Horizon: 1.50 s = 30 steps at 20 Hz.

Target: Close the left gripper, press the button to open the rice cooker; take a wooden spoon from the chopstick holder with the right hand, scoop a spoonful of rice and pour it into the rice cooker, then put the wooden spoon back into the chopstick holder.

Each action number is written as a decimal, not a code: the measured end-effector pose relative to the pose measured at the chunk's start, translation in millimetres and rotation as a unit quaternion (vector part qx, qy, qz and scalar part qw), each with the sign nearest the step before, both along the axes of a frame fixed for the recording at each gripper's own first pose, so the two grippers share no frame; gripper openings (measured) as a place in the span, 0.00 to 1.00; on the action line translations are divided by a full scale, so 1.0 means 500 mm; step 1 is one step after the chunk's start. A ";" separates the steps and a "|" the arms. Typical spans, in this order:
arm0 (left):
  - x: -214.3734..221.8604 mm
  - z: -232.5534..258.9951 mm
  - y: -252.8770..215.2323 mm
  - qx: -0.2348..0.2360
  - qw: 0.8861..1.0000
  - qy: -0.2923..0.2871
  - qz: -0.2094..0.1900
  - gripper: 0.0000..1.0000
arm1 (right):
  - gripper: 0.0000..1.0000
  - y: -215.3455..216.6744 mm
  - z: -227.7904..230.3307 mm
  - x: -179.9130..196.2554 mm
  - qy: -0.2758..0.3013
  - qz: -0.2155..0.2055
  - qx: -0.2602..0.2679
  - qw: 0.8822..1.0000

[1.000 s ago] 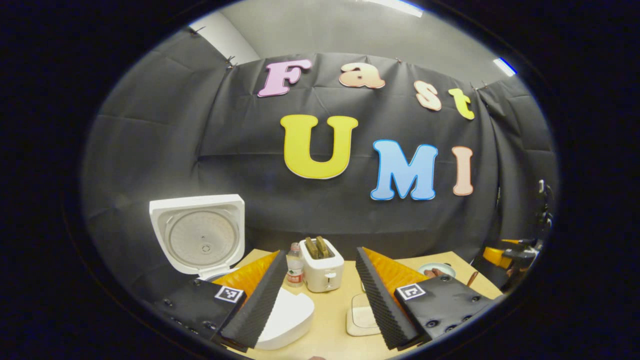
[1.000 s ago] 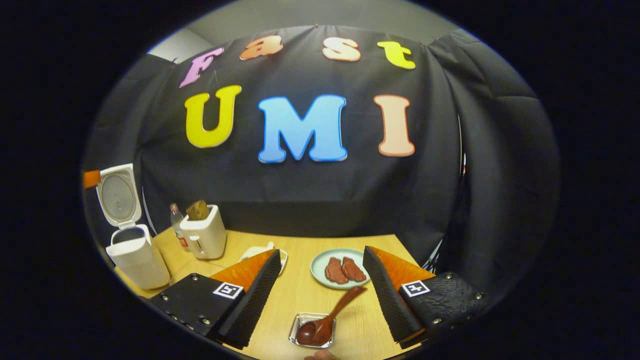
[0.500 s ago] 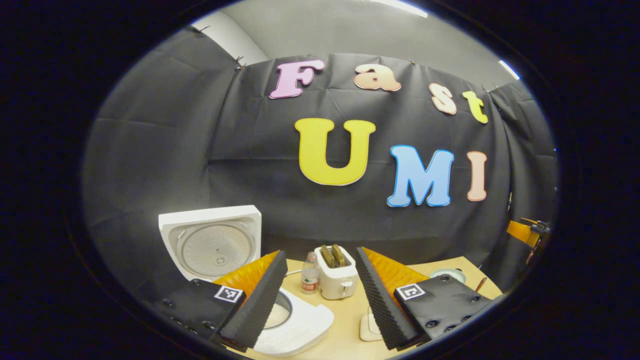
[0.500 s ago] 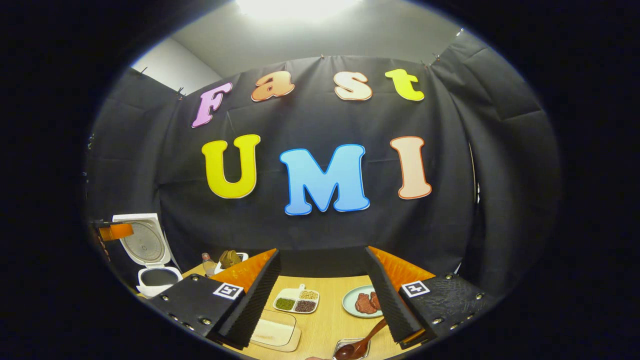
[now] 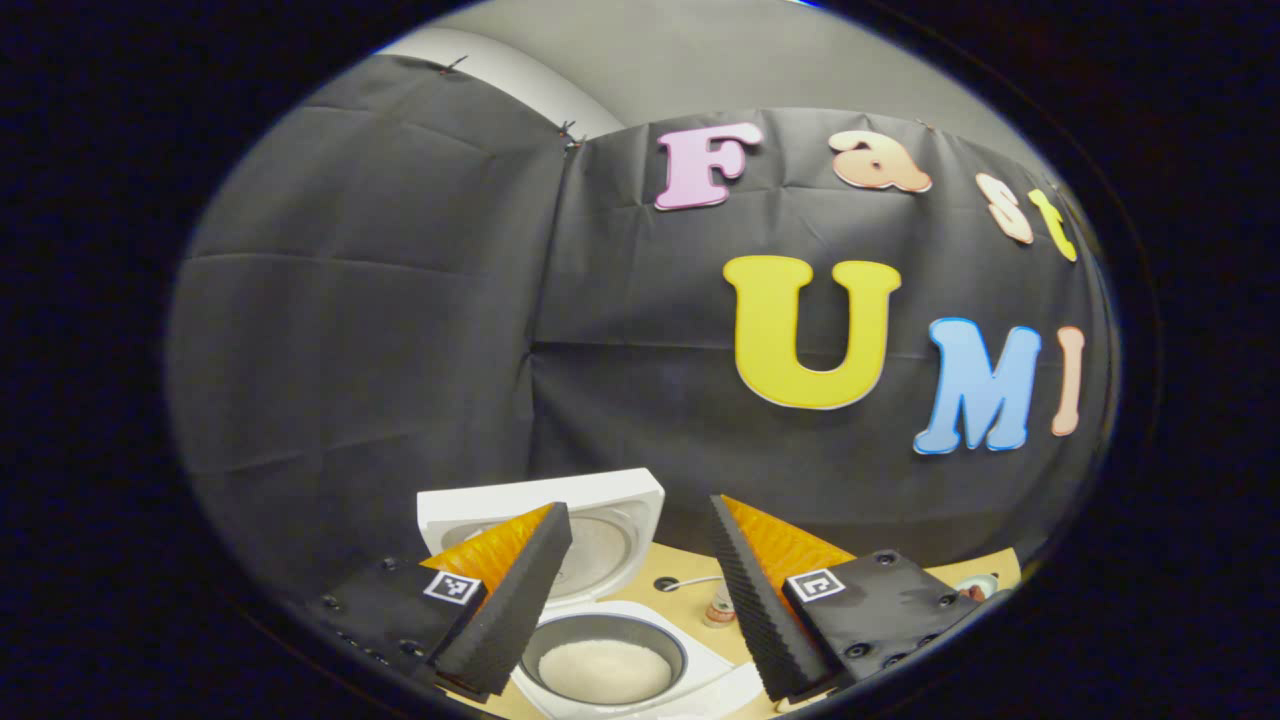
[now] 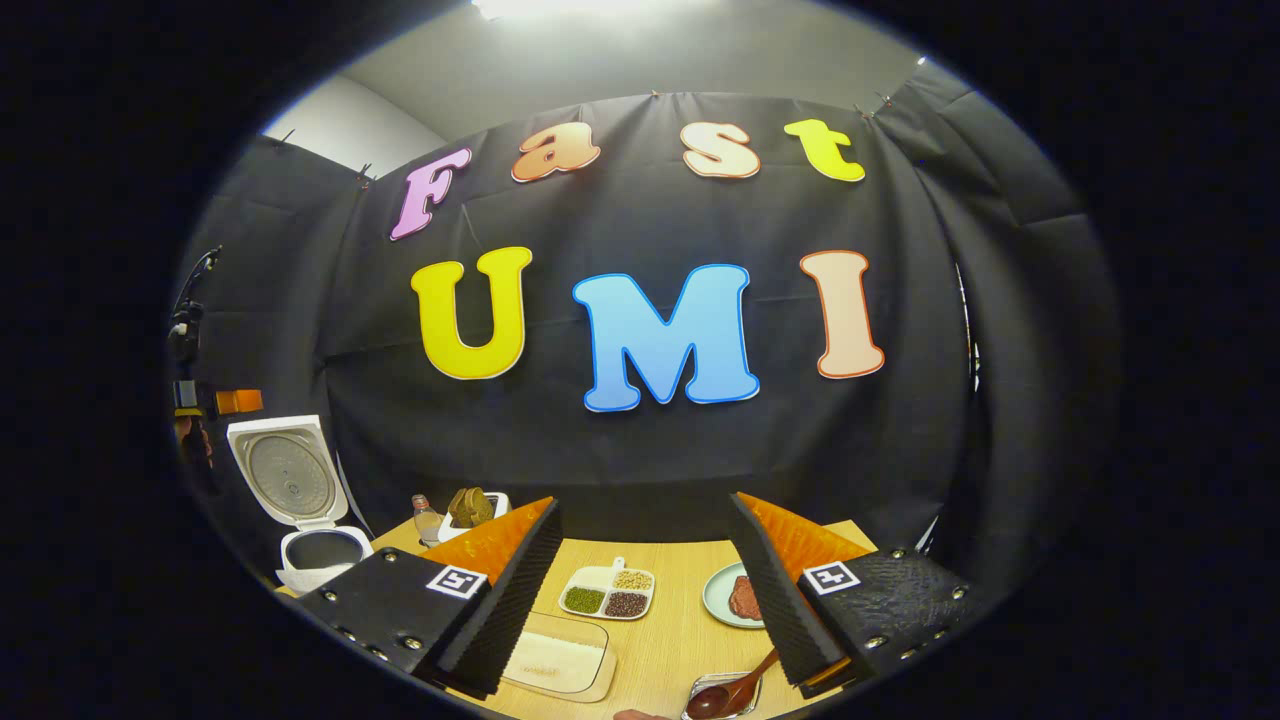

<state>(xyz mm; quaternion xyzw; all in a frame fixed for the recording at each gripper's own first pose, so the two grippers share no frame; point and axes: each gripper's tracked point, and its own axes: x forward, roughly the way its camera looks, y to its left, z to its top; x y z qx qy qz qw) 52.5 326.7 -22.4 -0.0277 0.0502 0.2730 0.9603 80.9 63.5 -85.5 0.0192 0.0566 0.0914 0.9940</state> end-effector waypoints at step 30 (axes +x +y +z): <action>0.170 -0.123 0.322 -0.027 0.971 0.096 0.218 0.97 | 0.99 -0.033 -0.077 0.095 0.053 -0.009 0.027 0.998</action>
